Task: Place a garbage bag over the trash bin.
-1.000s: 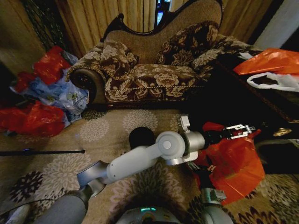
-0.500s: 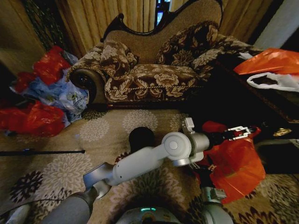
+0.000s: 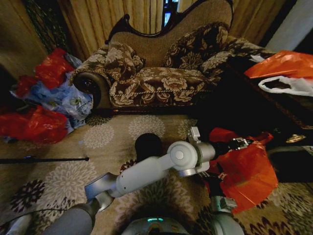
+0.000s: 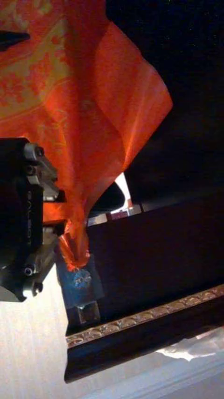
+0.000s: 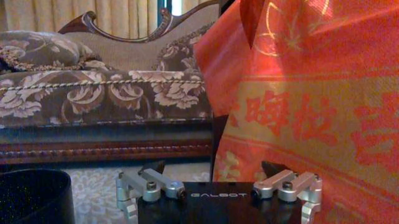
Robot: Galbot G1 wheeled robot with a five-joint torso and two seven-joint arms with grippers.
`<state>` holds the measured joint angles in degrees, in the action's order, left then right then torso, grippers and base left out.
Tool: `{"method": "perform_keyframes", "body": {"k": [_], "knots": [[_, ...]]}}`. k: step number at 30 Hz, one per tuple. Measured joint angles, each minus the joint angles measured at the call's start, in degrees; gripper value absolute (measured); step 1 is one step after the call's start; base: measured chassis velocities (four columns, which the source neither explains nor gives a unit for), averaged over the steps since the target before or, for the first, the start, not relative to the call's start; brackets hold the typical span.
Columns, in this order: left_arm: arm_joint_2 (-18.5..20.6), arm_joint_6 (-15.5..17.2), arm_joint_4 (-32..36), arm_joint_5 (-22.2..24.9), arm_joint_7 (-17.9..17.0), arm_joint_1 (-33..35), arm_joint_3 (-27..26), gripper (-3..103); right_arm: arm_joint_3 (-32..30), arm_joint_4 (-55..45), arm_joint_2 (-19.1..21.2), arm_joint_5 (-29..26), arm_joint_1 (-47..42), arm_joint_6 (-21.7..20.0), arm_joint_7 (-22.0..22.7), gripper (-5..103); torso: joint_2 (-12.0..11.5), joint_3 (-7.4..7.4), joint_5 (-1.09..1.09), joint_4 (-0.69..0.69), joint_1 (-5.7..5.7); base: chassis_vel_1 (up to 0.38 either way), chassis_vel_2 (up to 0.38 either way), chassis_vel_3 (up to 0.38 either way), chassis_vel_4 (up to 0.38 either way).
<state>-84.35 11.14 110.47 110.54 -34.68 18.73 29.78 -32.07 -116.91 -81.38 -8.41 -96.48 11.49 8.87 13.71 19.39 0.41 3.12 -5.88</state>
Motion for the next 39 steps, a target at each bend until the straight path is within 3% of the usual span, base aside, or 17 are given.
{"method": "perform_keyframes", "body": {"k": [2,6,17,22,24,30,32,39], "knots": [[0.07,0.13,-0.03,-0.12,0.01,0.12,0.13,12,-0.10,-0.07,-0.05,0.04,-0.22,0.08,0.03,100,0.00,0.00,0.00,0.00,0.00,0.000,0.000,0.000,0.000],[0.72,1.20,0.05,-0.22,-0.60,0.13,0.23,1,-0.16,-0.34,-0.12,-0.29,-0.64,0.18,-0.04,100,0.00,0.00,0.00,0.00,0.00,0.000,0.000,0.000,0.000],[2.77,1.67,1.12,-0.93,-1.12,0.66,0.26,0,-0.07,-0.99,-0.21,-0.92,-4.77,1.49,-2.75,100,-0.01,0.00,0.00,0.00,0.00,0.000,0.000,0.000,0.000],[3.48,1.92,2.35,0.15,2.66,0.93,-0.49,-3,0.21,-0.87,-0.24,-0.72,-3.66,1.26,-2.68,100,-0.01,0.00,0.00,0.00,0.00,0.000,0.000,0.000,0.000],[3.55,1.91,2.69,0.76,3.48,0.92,-0.78,1,0.26,-0.78,-0.22,-0.71,-3.43,1.19,-2.64,100,-0.01,0.00,0.01,0.00,0.00,0.000,0.000,0.000,0.000],[2.67,1.25,3.35,2.68,4.58,0.24,-1.37,28,0.26,0.01,-0.22,-0.47,-3.15,1.20,-2.57,100,-0.01,0.00,0.00,0.00,0.00,0.000,0.000,0.000,0.000],[2.08,1.30,2.97,2.56,4.39,0.06,-1.37,28,0.26,0.07,-0.22,-0.45,-3.15,1.21,-2.57,100,-0.01,0.00,0.00,0.00,0.00,0.000,0.000,0.000,0.000],[-1.19,1.47,0.25,0.63,2.85,-2.59,-1.30,61,0.18,0.63,-0.10,-0.44,-2.58,1.21,-2.22,100,-0.01,0.00,0.00,0.00,0.00,0.000,0.000,0.000,0.000]]}}
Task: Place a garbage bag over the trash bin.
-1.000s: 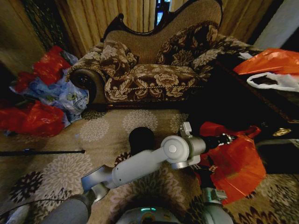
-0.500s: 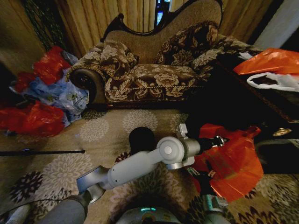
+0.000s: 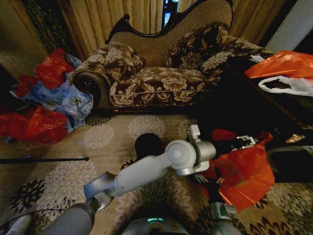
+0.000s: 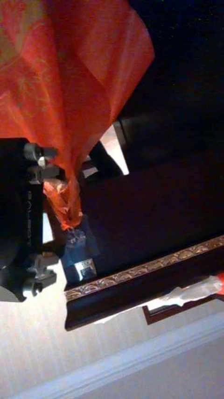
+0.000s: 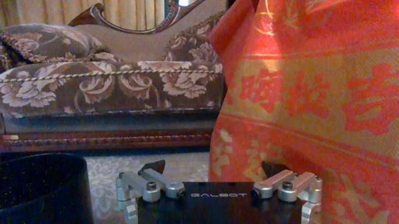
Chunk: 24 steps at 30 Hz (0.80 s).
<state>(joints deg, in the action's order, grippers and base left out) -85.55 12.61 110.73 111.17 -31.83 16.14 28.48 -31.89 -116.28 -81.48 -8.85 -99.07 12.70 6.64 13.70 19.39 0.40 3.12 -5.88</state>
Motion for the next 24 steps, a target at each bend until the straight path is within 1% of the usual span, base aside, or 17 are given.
{"method": "perform_keyframes", "body": {"k": [1,3,4,6,8,9,10,11,15,16,18,19,22,24], "knots": [[0.00,0.00,0.00,0.00,0.00,0.00,0.00,61,0.00,0.00,0.00,0.00,0.00,0.00,0.00,100,0.00,0.00,0.00,0.00,0.00,0.000,0.000,0.000,0.000],[-0.16,-0.02,-0.16,-0.15,-0.77,-0.03,0.02,72,-0.03,0.14,0.19,-0.03,0.26,0.00,0.19,100,0.00,0.00,0.00,0.00,0.00,0.000,0.000,0.000,0.000],[-0.16,-0.02,-0.16,-0.15,-0.77,-0.03,0.02,72,-0.03,0.14,0.19,-0.03,0.26,0.00,0.19,100,0.00,0.00,0.00,0.00,0.00,0.000,0.000,0.000,0.000],[-0.46,-0.11,-0.65,-0.23,-2.01,0.02,0.13,82,-0.03,0.20,0.43,-0.10,0.58,-0.08,0.43,100,0.00,0.00,0.00,-0.01,0.00,0.000,0.000,0.000,0.000],[-0.63,-0.23,-0.80,-0.25,-2.60,0.07,0.16,82,-0.02,0.22,0.52,-0.12,0.69,-0.14,0.48,100,0.00,0.00,0.00,0.00,0.00,0.000,0.000,0.000,0.000],[-0.74,-0.36,-0.90,-0.28,-3.26,0.18,0.22,88,0.00,0.28,0.62,-0.14,0.83,-0.20,0.57,100,0.00,0.00,0.00,0.00,0.00,0.000,0.000,0.000,0.000],[-0.72,-0.39,-0.89,-0.31,-3.51,0.29,0.28,85,0.00,0.40,0.70,-0.16,0.95,-0.22,0.64,100,0.00,0.00,0.00,0.00,0.00,0.000,0.000,0.000,0.000],[-0.72,-0.39,-0.89,-0.31,-3.51,0.29,0.28,85,0.00,0.40,0.70,-0.16,0.95,-0.22,0.64,100,0.00,0.00,0.00,0.00,0.00,0.000,0.000,0.000,0.000],[-0.72,-0.39,-1.17,-0.39,-3.66,0.45,0.52,69,-0.01,0.65,0.84,-0.25,1.35,-0.26,0.94,100,0.00,0.00,0.00,-0.01,0.00,0.000,0.000,0.000,0.000],[-0.72,-0.39,-1.17,-0.39,-3.66,0.45,0.52,69,-0.01,0.65,0.84,-0.25,1.35,-0.26,0.94,100,0.00,0.00,0.00,-0.01,0.00,0.000,0.000,0.000,0.000],[-1.09,-0.39,-1.50,-0.42,-3.75,0.45,0.52,61,-0.04,0.68,0.97,-0.38,1.50,-0.31,1.15,100,0.00,0.00,0.00,-0.01,0.00,0.000,0.000,0.000,0.000],[-1.09,-0.39,-1.50,-0.42,-3.75,0.45,0.52,61,-0.04,0.68,0.97,-0.38,1.50,-0.31,1.15,100,0.00,0.00,0.00,-0.01,0.00,0.000,0.000,0.000,0.000],[-1.61,-0.39,-2.01,-0.53,-3.95,0.45,0.61,49,-0.20,0.71,1.19,-0.59,1.59,-0.36,1.35,100,0.00,0.00,0.00,-0.01,0.00,0.000,0.000,0.000,0.000],[-1.84,-0.41,-2.28,-0.68,-4.24,0.50,0.66,49,-0.22,0.72,1.19,-0.64,1.59,-0.37,1.45,100,0.00,0.00,0.00,0.00,0.00,0.000,0.000,0.000,0.000]]}}
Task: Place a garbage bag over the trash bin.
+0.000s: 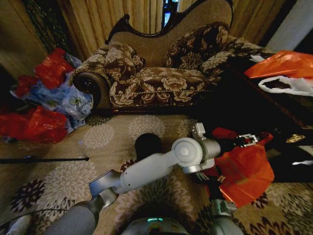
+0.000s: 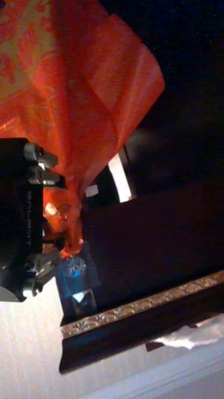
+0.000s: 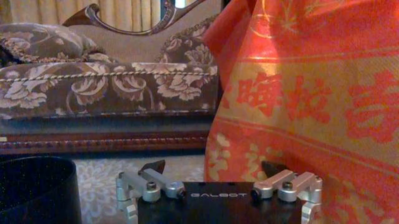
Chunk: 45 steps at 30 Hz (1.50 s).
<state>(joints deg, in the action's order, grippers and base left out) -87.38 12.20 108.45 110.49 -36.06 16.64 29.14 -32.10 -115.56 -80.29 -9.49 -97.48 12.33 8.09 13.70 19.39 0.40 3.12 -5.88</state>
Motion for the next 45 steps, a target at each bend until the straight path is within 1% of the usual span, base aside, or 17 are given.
{"method": "perform_keyframes", "body": {"k": [4,7,10,11,13,14,15,16,17,21,26,29,32,34,38,40,45], "knots": [[-0.48,-0.13,-0.67,-0.36,-0.60,0.27,0.13,33,0.00,0.00,0.00,-0.10,-0.02,-0.01,0.14,100,0.00,0.00,0.00,0.00,0.00,0.000,0.000,0.000,0.000],[-0.48,-0.19,-0.65,-0.38,-0.67,0.29,0.16,29,0.00,0.08,0.01,-0.12,0.08,-0.02,0.22,100,0.00,0.00,0.00,0.00,0.00,0.000,0.000,0.000,0.000],[-0.39,-0.24,-0.59,-0.38,-0.70,0.27,0.16,18,0.06,0.12,0.02,-0.12,0.26,-0.03,0.31,100,0.00,0.00,0.00,0.00,0.00,0.000,0.000,0.000,0.000],[-0.39,-0.24,-0.59,-0.38,-0.70,0.27,0.16,18,0.06,0.12,0.02,-0.12,0.26,-0.03,0.31,100,0.00,0.00,0.00,0.00,0.00,0.000,0.000,0.000,0.000],[-0.34,-0.27,-0.68,-0.40,-0.70,0.27,0.15,10,0.12,0.11,0.02,-0.11,0.28,-0.03,0.38,100,0.00,0.00,0.01,0.00,0.00,0.000,0.000,0.000,0.000],[-0.33,-0.29,-0.72,-0.43,-0.69,0.30,0.14,10,0.11,0.07,0.02,-0.10,0.28,-0.03,0.41,100,0.00,0.00,0.01,0.00,0.00,0.000,0.000,0.000,0.000],[-0.30,-0.29,-0.73,-0.45,-0.69,0.36,0.14,6,0.11,0.02,0.02,-0.09,0.24,-0.03,0.45,100,0.00,0.00,0.01,0.00,0.00,0.000,0.000,0.000,0.000],[-0.30,-0.29,-0.73,-0.45,-0.69,0.36,0.14,6,0.11,0.02,0.02,-0.09,0.24,-0.03,0.45,100,0.00,0.00,0.01,0.00,0.00,0.000,0.000,0.000,0.000],[-0.22,-0.29,-0.73,-0.46,-0.70,0.43,0.14,2,0.09,-0.05,0.05,-0.08,0.18,-0.03,0.49,100,0.00,0.00,0.01,0.00,0.00,0.000,0.000,0.000,0.000],[0.17,-0.28,-0.52,-0.48,-0.79,0.64,0.19,0,-0.07,-0.31,0.16,-0.08,-0.04,0.00,0.55,100,0.00,0.00,0.01,0.00,0.00,0.000,0.000,0.000,0.000],[2.05,0.12,0.67,-0.49,-0.85,1.02,0.51,0,-0.27,-0.68,0.16,-0.09,-0.41,0.21,0.68,100,0.00,0.00,0.01,0.00,0.00,0.000,0.000,0.000,0.000],[4.47,0.66,2.12,-0.49,-0.83,1.62,0.95,0,-0.48,-0.78,0.17,-0.11,-0.74,0.42,0.69,100,0.00,0.00,0.01,0.01,0.00,0.000,0.000,0.000,0.000],[8.38,1.47,4.14,-0.49,-0.65,2.83,1.15,0,-1.10,-0.78,0.39,-0.14,-1.43,1.02,0.57,100,0.00,0.00,0.02,0.00,0.00,0.000,0.000,0.000,0.000],[9.76,1.86,4.71,-0.50,-0.56,3.53,1.05,0,-1.36,-0.79,0.48,-0.24,-1.90,1.27,0.36,100,0.00,0.00,0.02,0.00,0.00,0.000,0.000,0.000,0.000],[13.20,3.76,5.90,-0.64,-0.30,5.07,-0.09,0,-1.75,-0.86,0.61,-0.56,-3.94,2.72,-1.71,100,0.00,0.00,0.02,0.00,0.00,0.000,0.000,0.000,0.000],[13.72,4.03,6.07,-0.66,-0.26,5.36,-0.30,0,-1.79,-0.88,0.57,-0.57,-4.26,3.02,-2.09,100,0.00,0.00,0.02,0.00,0.00,0.000,0.000,0.000,0.000],[17.69,5.56,7.15,-1.33,0.37,7.94,-1.89,0,-2.06,-1.73,-0.81,-0.90,-7.30,5.97,-6.31,100,0.00,0.00,0.02,0.01,0.00,0.000,0.000,0.000,0.000]]}}
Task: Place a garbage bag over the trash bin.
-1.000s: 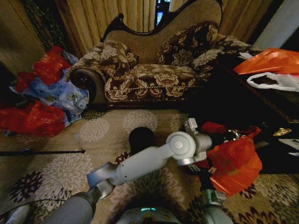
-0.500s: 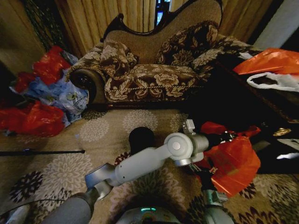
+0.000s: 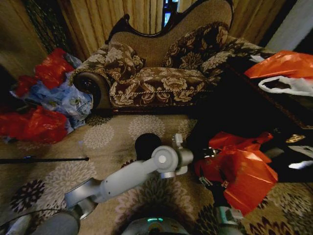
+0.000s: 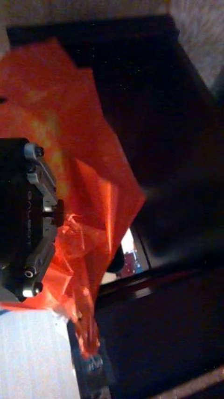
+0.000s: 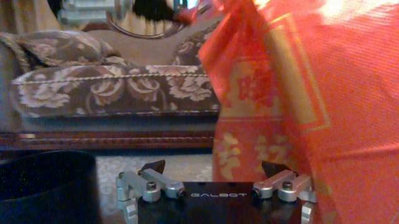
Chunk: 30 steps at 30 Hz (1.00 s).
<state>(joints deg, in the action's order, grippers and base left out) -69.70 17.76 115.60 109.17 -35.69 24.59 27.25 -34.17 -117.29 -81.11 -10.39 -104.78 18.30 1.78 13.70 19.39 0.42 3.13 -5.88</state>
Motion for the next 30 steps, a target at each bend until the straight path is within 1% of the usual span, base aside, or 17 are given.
{"method": "perform_keyframes", "body": {"k": [1,2,4,5,7,8,9,12,13,16,17,21,22,25,26,29,30], "knots": [[1.33,0.56,0.31,-0.30,0.52,0.68,-0.53,0,-0.01,-0.34,-0.34,-0.27,-0.79,0.66,-1.42,100,0.00,0.00,-0.01,0.00,0.00,0.000,0.000,0.000,0.000],[1.33,0.56,0.31,-0.30,0.52,0.68,-0.53,0,-0.01,-0.34,-0.34,-0.27,-0.79,0.66,-1.42,100,0.00,0.00,-0.01,0.00,0.00,0.000,0.000,0.000,0.000],[4.11,1.28,1.13,-0.82,1.33,2.15,-1.58,0,0.10,-0.61,-0.56,-0.68,-2.08,2.16,-3.98,100,0.00,0.00,0.01,0.00,0.00,0.000,0.000,0.000,0.000],[4.11,1.28,1.13,-0.82,1.33,2.15,-1.58,0,0.10,-0.61,-0.56,-0.68,-2.08,2.16,-3.98,100,0.00,0.00,0.01,0.00,0.00,0.000,0.000,0.000,0.000],[7.09,1.84,2.07,-1.12,2.07,3.65,-2.89,0,0.46,-0.42,-0.19,-0.72,-2.89,4.01,-5.64,100,0.00,0.00,0.00,0.00,0.00,0.000,0.000,0.000,0.000],[7.09,1.84,2.07,-1.12,2.07,3.65,-2.89,0,0.46,-0.42,-0.19,-0.72,-2.89,4.01,-5.64,100,0.00,0.00,0.00,0.00,0.00,0.000,0.000,0.000,0.000],[8.89,2.10,2.50,-1.72,2.79,4.63,-3.72,0,0.66,-0.34,0.12,-0.73,-3.38,4.95,-6.75,100,0.00,0.00,-0.01,0.00,0.00,0.000,0.000,0.000,0.000],[13.22,2.84,2.82,-4.55,5.41,7.14,-6.01,0,0.62,-0.57,0.22,-1.63,-4.48,5.77,-10.37,100,0.00,0.00,-0.01,-0.01,0.00,0.000,0.000,0.000,0.000],[13.22,2.84,2.82,-4.55,5.41,7.14,-6.01,0,0.62,-0.57,0.22,-1.63,-4.48,5.77,-10.37,100,0.00,0.00,-0.01,-0.01,0.00,0.000,0.000,0.000,0.000],[16.18,3.58,2.83,-5.01,6.27,9.95,-10.11,0,0.62,-0.81,0.06,-2.38,-4.71,6.18,-11.67,100,0.00,0.00,0.00,0.00,0.00,0.000,0.000,0.000,0.000],[16.18,3.58,2.83,-5.01,6.27,9.95,-10.11,0,0.62,-0.81,0.06,-2.38,-4.71,6.18,-11.67,100,0.00,0.00,0.00,0.00,0.00,0.000,0.000,0.000,0.000],[18.86,5.21,3.39,-6.04,8.32,13.19,-15.59,0,0.61,-0.76,0.32,-2.38,-4.50,6.37,-11.84,100,0.00,0.00,-0.01,0.00,0.00,0.000,0.000,0.000,0.000],[18.86,5.21,3.39,-6.04,8.32,13.19,-15.59,0,0.61,-0.76,0.32,-2.38,-4.50,6.37,-11.84,100,0.00,0.00,-0.01,0.00,0.00,0.000,0.000,0.000,0.000],[21.78,7.25,3.60,-7.84,11.24,15.70,-19.08,0,0.24,-0.47,0.88,-2.45,-4.50,6.82,-11.98,100,0.00,0.00,0.00,0.00,0.00,0.000,0.000,0.000,0.000],[21.78,7.25,3.60,-7.84,11.24,15.70,-19.08,0,0.24,-0.47,0.88,-2.45,-4.50,6.82,-11.98,100,0.00,0.00,0.00,0.00,0.00,0.000,0.000,0.000,0.000],[25.03,8.49,3.85,-9.07,14.72,18.90,-23.10,0,-0.18,0.28,1.31,-2.64,-4.85,7.94,-12.88,100,0.00,0.00,-0.01,-0.01,0.00,0.000,0.000,0.000,0.000],[25.03,8.49,3.85,-9.07,14.72,18.90,-23.10,0,-0.18,0.28,1.31,-2.64,-4.85,7.94,-12.88,100,0.00,0.00,-0.01,-0.01,0.00,0.000,0.000,0.000,0.000]]}}
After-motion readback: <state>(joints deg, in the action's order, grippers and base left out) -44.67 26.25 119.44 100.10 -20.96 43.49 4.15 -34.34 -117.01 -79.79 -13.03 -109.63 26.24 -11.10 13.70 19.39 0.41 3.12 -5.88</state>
